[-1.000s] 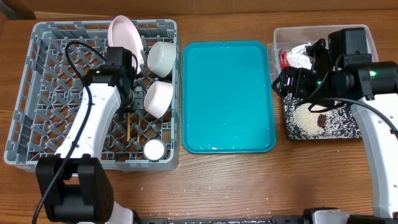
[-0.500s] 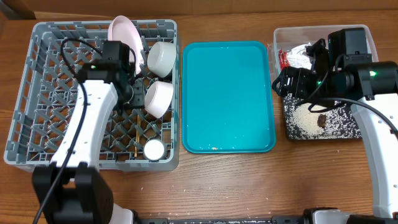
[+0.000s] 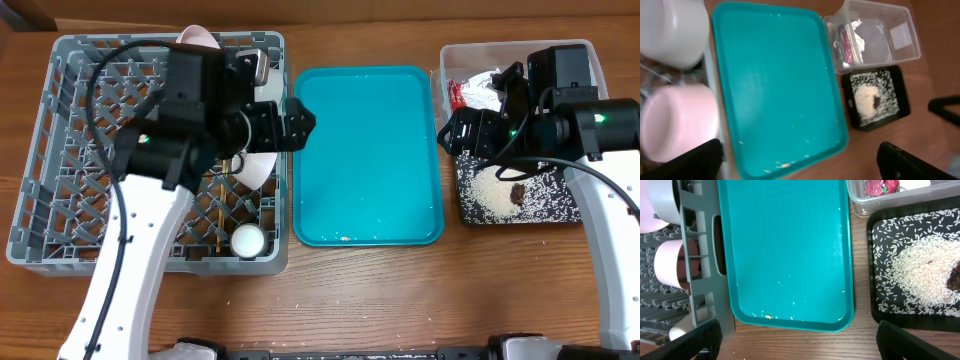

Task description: Sort waste into correct bins and load items into the dishwasher

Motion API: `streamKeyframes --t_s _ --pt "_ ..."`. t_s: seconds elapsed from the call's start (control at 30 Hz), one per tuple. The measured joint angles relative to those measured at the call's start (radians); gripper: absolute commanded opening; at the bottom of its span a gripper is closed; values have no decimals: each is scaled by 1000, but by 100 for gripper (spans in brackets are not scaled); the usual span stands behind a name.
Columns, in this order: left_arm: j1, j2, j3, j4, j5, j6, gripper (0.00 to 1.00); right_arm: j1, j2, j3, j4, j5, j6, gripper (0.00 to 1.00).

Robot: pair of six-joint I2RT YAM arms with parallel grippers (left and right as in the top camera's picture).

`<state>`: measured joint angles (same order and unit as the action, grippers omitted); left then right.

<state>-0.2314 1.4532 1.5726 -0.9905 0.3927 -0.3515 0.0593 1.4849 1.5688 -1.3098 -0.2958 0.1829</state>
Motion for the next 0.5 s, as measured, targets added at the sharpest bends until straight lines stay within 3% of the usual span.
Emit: streamKeyframes --t_s 0.2,0.5 --pt "-10 95 0 4 8 -290 100 14 -56 -5 1 3 0 100" --pt "-10 211 0 4 8 -376 100 39 -509 -4 -26 10 -5 100"
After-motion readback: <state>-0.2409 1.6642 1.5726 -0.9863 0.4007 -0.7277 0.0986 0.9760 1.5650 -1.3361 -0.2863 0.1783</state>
